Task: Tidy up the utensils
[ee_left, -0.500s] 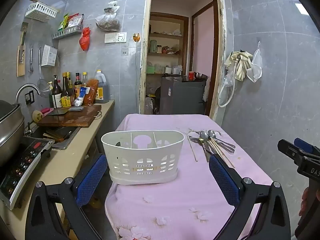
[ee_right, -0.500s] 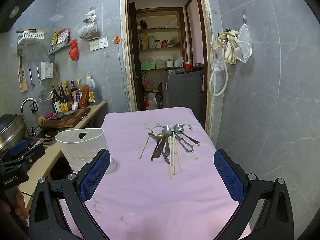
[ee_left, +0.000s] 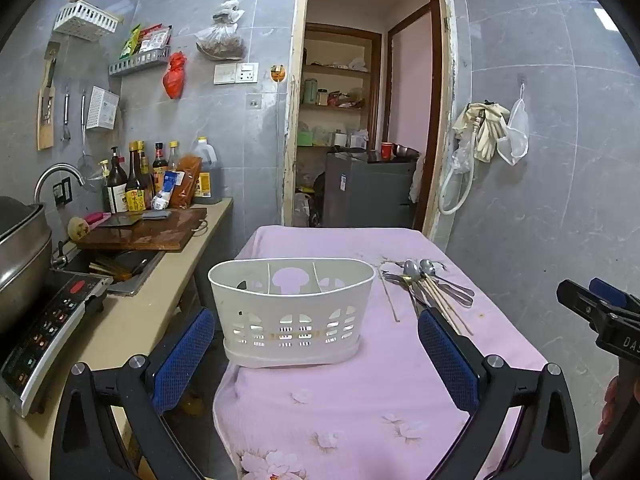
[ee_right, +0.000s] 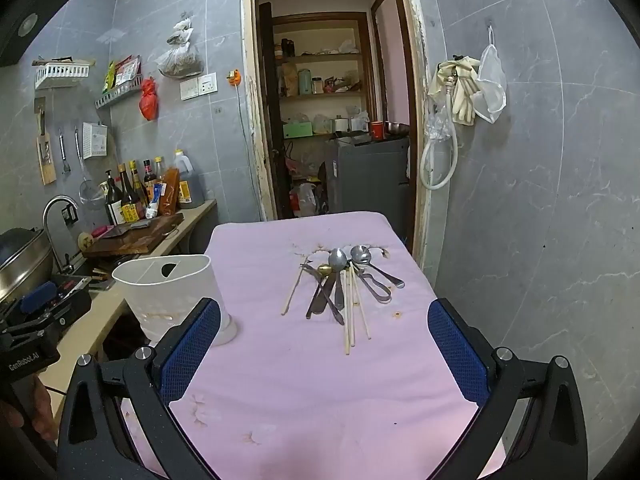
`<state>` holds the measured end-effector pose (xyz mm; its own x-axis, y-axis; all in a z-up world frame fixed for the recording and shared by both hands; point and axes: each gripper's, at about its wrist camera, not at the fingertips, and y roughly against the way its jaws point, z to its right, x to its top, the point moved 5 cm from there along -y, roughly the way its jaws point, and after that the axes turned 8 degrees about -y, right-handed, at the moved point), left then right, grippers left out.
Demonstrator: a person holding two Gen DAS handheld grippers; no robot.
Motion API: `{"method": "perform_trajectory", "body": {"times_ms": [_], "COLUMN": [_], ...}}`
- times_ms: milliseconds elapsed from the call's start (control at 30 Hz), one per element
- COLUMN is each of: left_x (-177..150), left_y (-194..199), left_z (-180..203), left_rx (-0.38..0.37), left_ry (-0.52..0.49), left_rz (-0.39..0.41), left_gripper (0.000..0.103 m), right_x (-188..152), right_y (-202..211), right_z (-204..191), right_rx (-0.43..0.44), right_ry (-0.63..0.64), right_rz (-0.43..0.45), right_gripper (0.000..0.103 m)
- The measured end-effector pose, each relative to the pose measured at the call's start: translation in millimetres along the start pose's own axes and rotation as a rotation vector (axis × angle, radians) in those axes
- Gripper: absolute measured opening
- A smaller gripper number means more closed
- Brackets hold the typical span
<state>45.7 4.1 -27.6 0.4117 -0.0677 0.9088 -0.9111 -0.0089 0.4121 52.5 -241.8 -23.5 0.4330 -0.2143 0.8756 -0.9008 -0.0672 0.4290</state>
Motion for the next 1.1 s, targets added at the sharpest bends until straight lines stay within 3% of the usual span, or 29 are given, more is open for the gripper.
{"method": "perform_trajectory", "body": {"times_ms": [1100], "left_x": [4.6], "left_y": [3.4], "left_z": [0.9], "left_rx": [0.003], "left_ry": [-0.004], "left_rz": [0.006], "left_gripper": [0.103], "right_x": [-1.5], "right_y": [0.9], "right_z": [1.5], "right_rx": [-0.001], "right_ry": [-0.001], "right_rz": [-0.002], "right_gripper": [0.102]}}
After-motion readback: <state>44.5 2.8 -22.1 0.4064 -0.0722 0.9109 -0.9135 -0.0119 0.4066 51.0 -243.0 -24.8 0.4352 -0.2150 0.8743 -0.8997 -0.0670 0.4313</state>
